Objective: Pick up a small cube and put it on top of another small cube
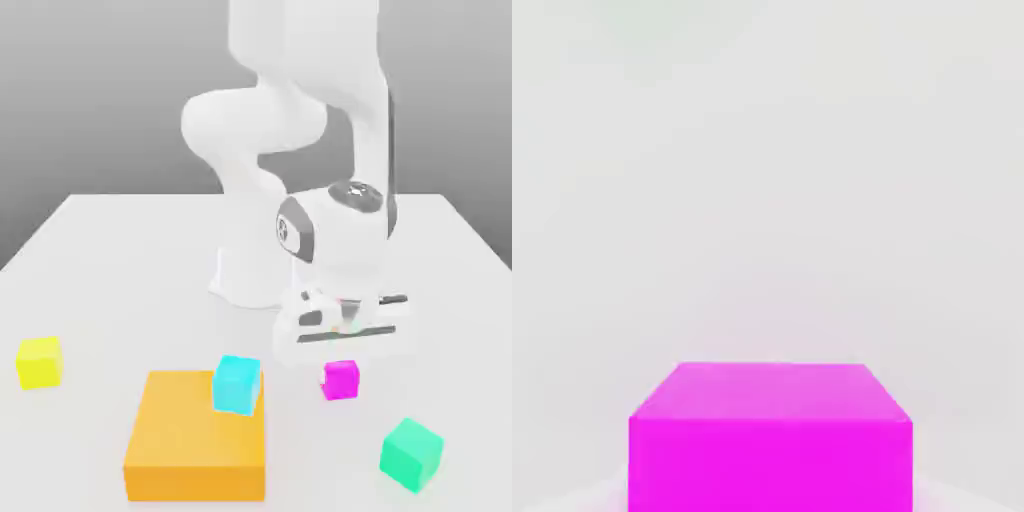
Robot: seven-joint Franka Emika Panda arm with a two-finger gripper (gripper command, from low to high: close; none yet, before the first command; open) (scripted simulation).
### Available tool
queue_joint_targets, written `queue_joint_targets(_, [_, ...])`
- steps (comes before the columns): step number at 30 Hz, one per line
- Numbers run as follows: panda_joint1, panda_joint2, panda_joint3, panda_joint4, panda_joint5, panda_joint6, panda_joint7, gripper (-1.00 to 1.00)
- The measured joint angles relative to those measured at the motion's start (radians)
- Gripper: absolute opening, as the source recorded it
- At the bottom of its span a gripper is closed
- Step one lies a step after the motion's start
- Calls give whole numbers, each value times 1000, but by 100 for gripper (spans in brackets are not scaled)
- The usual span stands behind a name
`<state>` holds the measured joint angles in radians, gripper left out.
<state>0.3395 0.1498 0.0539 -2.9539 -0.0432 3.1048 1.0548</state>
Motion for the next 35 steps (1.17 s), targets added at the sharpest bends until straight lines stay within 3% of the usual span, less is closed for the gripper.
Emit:
queue_joint_targets(7, [-20, -230, 22, -32, 72, -198, -33, -100])
queue_joint_targets(26, [-322, -453, -118, 175, 17, -627, 311, -100])
queue_joint_targets(31, [-337, -319, -126, 162, 18, -481, 326, -100])
queue_joint_targets(32, [-336, -287, -126, 156, 21, -444, 323, 100])
queue_joint_targets(35, [-336, -287, -126, 156, 21, -444, 323, 100])
